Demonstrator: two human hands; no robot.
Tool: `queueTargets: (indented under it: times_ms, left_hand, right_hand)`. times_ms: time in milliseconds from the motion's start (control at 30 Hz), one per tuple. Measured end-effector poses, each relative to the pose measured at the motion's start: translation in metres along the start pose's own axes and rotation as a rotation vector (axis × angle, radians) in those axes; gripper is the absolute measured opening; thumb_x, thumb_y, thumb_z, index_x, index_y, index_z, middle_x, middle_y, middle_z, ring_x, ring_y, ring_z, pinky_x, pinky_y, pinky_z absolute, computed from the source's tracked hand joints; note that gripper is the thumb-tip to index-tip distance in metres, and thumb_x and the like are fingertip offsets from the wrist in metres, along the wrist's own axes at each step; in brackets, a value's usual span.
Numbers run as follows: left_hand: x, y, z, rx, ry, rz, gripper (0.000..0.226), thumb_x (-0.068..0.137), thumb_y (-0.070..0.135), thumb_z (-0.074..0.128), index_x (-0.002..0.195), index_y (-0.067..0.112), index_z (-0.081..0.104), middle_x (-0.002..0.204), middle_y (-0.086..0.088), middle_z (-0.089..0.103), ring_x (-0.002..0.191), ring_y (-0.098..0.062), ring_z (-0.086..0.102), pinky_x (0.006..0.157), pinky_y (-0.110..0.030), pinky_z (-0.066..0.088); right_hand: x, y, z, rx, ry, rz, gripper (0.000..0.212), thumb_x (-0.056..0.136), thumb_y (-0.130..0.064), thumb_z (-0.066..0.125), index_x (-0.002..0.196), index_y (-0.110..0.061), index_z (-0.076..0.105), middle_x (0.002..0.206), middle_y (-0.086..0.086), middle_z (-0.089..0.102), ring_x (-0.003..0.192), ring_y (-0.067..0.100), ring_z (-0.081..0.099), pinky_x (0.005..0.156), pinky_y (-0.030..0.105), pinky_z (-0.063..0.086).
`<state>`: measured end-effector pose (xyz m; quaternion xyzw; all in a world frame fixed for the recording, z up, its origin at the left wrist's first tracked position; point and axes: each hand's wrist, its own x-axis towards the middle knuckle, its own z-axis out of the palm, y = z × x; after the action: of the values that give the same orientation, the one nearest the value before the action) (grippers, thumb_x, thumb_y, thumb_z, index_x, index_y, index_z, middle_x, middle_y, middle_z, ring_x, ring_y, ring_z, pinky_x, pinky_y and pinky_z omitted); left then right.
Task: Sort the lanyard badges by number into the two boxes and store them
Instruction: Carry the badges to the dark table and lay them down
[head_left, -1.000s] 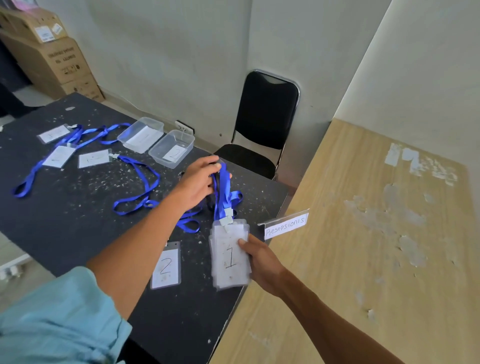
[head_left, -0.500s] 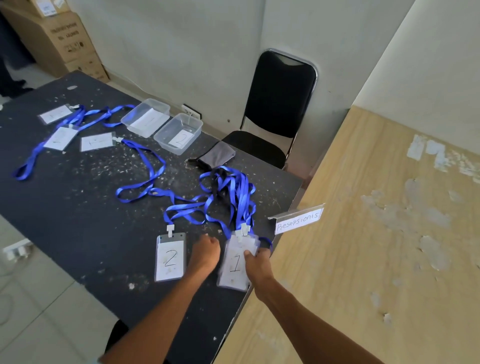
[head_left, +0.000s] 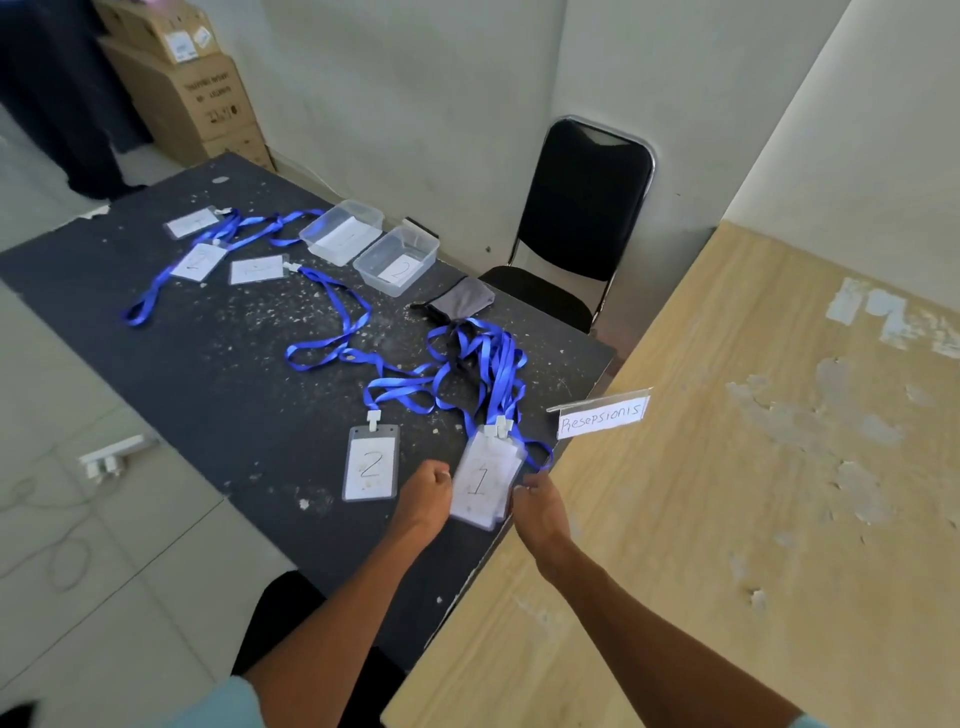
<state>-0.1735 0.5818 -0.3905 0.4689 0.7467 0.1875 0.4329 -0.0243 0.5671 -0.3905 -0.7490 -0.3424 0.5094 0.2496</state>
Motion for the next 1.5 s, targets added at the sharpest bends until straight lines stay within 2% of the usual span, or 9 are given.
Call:
queueTargets:
  times_ms: [233, 433, 533, 600, 867, 1067, 1300, 1367, 1500]
  left_hand:
    - [-0.107, -0.015, -0.01, 0.025, 0.061, 0.053, 0.031, 0.104, 0.025, 0.037, 0.126, 0.015, 0.057, 0.124, -0.004, 0.062, 0.103, -0.018, 0.055, 0.086, -0.028, 0.039]
    - [-0.177, -0.028, -0.028, 0.086, 0.038, 0.048, 0.034, 0.104, 0.028, 0.036, 0.128, 0.015, 0.057, 0.124, -0.003, 0.062, 0.106, -0.018, 0.055, 0.088, -0.029, 0.042]
    - [-0.192, -0.033, -0.042, 0.086, 0.034, 0.053, 0.033, 0.104, 0.029, 0.038, 0.127, 0.016, 0.058, 0.126, -0.003, 0.062, 0.107, -0.017, 0.056, 0.089, -0.029, 0.042]
    - [-0.198, -0.037, -0.052, 0.077, 0.027, 0.061, 0.033, 0.104, 0.028, 0.039, 0.127, 0.015, 0.059, 0.127, -0.003, 0.062, 0.112, -0.019, 0.057, 0.091, -0.029, 0.043]
    - [-0.191, -0.085, -0.111, 0.082, -0.065, 0.12, 0.033, 0.103, 0.031, 0.041, 0.128, 0.018, 0.058, 0.126, 0.002, 0.061, 0.113, -0.016, 0.057, 0.098, -0.031, 0.045]
    - [-0.166, -0.127, -0.175, 0.16, -0.173, 0.223, 0.031, 0.103, 0.03, 0.04, 0.125, 0.02, 0.059, 0.121, 0.006, 0.059, 0.109, -0.013, 0.055, 0.089, -0.026, 0.038]
    - [-0.163, -0.145, -0.222, 0.204, -0.257, 0.262, 0.02, 0.102, 0.024, 0.039, 0.108, 0.021, 0.058, 0.104, 0.004, 0.054, 0.094, -0.014, 0.049, 0.08, -0.026, 0.037]
    - [-0.167, -0.138, -0.226, 0.195, -0.279, 0.273, 0.02, 0.101, 0.023, 0.039, 0.107, 0.021, 0.058, 0.1, 0.005, 0.053, 0.092, -0.014, 0.05, 0.071, -0.026, 0.038]
    - [-0.168, -0.134, -0.227, 0.13, -0.269, 0.261, 0.027, 0.1, 0.024, 0.042, 0.117, 0.02, 0.062, 0.108, 0.004, 0.061, 0.1, -0.016, 0.058, 0.077, -0.027, 0.044]
  right_hand:
    - [-0.082, 0.023, -0.028, -0.033, -0.07, -0.15, 0.029, 0.099, -0.01, 0.042, 0.125, -0.007, 0.055, 0.112, 0.006, 0.056, 0.099, 0.02, 0.051, 0.085, 0.028, 0.039]
    - [-0.136, 0.044, -0.028, -0.009, -0.131, -0.155, 0.03, 0.099, -0.013, 0.041, 0.123, -0.008, 0.058, 0.104, 0.008, 0.059, 0.089, 0.024, 0.055, 0.082, 0.034, 0.048]
    - [-0.154, 0.044, -0.024, 0.013, -0.15, -0.157, 0.029, 0.099, -0.013, 0.042, 0.122, -0.008, 0.059, 0.103, 0.006, 0.057, 0.091, 0.025, 0.055, 0.095, 0.043, 0.051]
    - [-0.162, 0.043, -0.018, 0.02, -0.149, -0.156, 0.027, 0.099, -0.013, 0.042, 0.121, -0.009, 0.058, 0.105, 0.006, 0.057, 0.094, 0.026, 0.056, 0.097, 0.045, 0.051]
    - [-0.184, 0.038, 0.053, 0.025, -0.1, -0.203, 0.022, 0.096, -0.012, 0.04, 0.108, -0.018, 0.057, 0.091, 0.002, 0.056, 0.074, 0.018, 0.051, 0.074, 0.034, 0.047]
    - [-0.204, 0.035, 0.12, 0.076, 0.07, -0.14, 0.026, 0.097, -0.016, 0.043, 0.116, -0.014, 0.06, 0.103, 0.008, 0.063, 0.091, 0.027, 0.059, 0.086, 0.043, 0.05]
    - [-0.247, 0.036, 0.147, 0.171, 0.121, -0.106, 0.03, 0.094, -0.015, 0.039, 0.11, -0.007, 0.063, 0.075, 0.003, 0.052, 0.069, 0.021, 0.048, 0.061, 0.033, 0.041]
    - [-0.251, 0.034, 0.145, 0.199, 0.123, -0.096, 0.026, 0.096, -0.013, 0.039, 0.109, -0.013, 0.061, 0.081, 0.003, 0.056, 0.07, 0.02, 0.052, 0.061, 0.032, 0.044]
    - [-0.241, 0.032, 0.14, 0.204, 0.136, -0.117, 0.028, 0.093, -0.015, 0.041, 0.112, -0.013, 0.062, 0.089, -0.001, 0.059, 0.081, 0.02, 0.055, 0.073, 0.035, 0.046]
